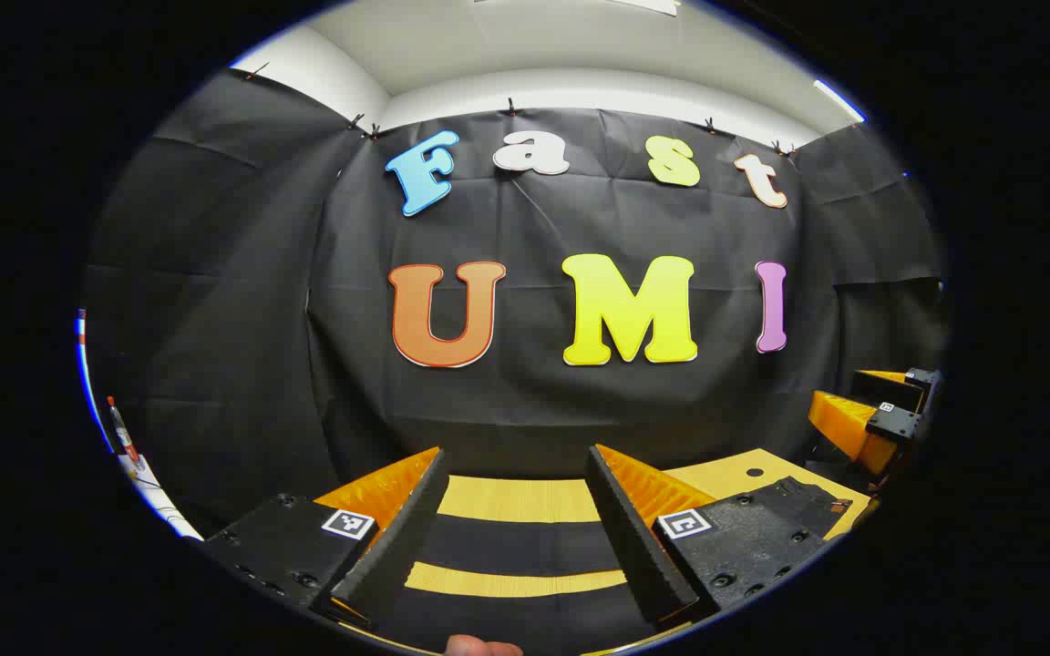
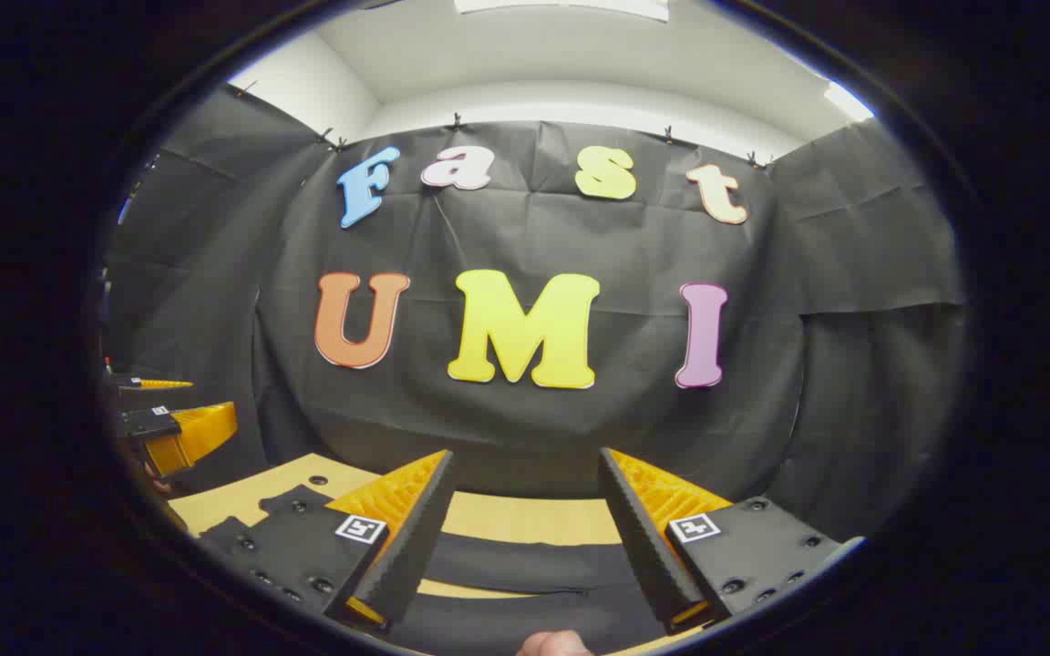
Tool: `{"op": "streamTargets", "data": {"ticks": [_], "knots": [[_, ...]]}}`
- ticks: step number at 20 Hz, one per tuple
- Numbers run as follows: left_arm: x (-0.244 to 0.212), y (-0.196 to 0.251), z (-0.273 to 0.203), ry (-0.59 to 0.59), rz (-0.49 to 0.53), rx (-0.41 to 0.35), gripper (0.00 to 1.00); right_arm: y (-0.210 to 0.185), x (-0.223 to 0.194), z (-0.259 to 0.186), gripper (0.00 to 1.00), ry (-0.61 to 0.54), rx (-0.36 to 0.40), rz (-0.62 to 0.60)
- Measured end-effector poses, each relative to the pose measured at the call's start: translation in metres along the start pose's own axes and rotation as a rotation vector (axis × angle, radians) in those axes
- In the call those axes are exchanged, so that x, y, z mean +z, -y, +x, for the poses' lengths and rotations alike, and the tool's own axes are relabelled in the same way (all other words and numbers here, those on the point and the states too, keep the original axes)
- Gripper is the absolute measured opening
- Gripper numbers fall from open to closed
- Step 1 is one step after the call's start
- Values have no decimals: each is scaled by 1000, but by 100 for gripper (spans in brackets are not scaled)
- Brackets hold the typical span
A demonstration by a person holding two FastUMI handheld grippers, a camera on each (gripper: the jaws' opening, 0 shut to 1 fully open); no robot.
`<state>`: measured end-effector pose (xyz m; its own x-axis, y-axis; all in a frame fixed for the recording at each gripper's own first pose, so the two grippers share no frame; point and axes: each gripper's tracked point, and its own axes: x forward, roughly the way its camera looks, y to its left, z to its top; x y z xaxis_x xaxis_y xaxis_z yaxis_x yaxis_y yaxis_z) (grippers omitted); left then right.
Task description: Grasp the waist and the cuffs of the jeans and fold them to make the two legs overlap; first hold the waist and fold one-third of the jeans toward the cuffs, then hold the cuffs and fold the remaining one-third in the same direction to finish folding.
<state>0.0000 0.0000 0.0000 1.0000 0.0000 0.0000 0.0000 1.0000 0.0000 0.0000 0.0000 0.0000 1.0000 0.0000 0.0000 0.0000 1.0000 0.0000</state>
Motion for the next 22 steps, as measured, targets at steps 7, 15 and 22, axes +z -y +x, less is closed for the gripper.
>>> {"op": "streamTargets", "data": {"ticks": [7, 15, 22], "knots": [[1, 1, 0, 1, -3, -3, 97, 7, -1, 1, 95, 1, -9, -1], [0, 0, 1, -4, 6, 1, 97, 6, -1, 3, 95, -1, -4, 2], [-4, 1, 9, -14, -8, 9, 97, 13, -4, 12, 96, -10, -12, 1]]}}
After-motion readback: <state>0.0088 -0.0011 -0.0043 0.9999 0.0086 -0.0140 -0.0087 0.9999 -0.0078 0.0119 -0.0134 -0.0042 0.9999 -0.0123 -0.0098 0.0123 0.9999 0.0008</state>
